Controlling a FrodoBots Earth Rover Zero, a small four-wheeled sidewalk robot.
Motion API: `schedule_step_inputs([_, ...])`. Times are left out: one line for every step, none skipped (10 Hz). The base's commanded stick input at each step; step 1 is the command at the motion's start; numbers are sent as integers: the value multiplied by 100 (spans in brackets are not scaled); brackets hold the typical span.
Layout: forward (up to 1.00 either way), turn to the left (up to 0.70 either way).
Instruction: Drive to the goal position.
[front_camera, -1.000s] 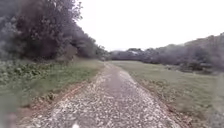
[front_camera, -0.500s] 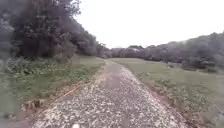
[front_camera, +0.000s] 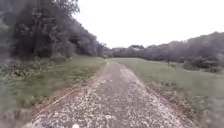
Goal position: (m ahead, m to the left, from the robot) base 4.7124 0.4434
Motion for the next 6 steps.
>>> schedule_step_inputs([70,-12])
schedule_step_inputs([70,-20])
schedule_step_inputs([70,-27])
schedule_step_inputs([70,-35])
schedule_step_inputs([70,-35])
schedule_step_inputs([70,-35])
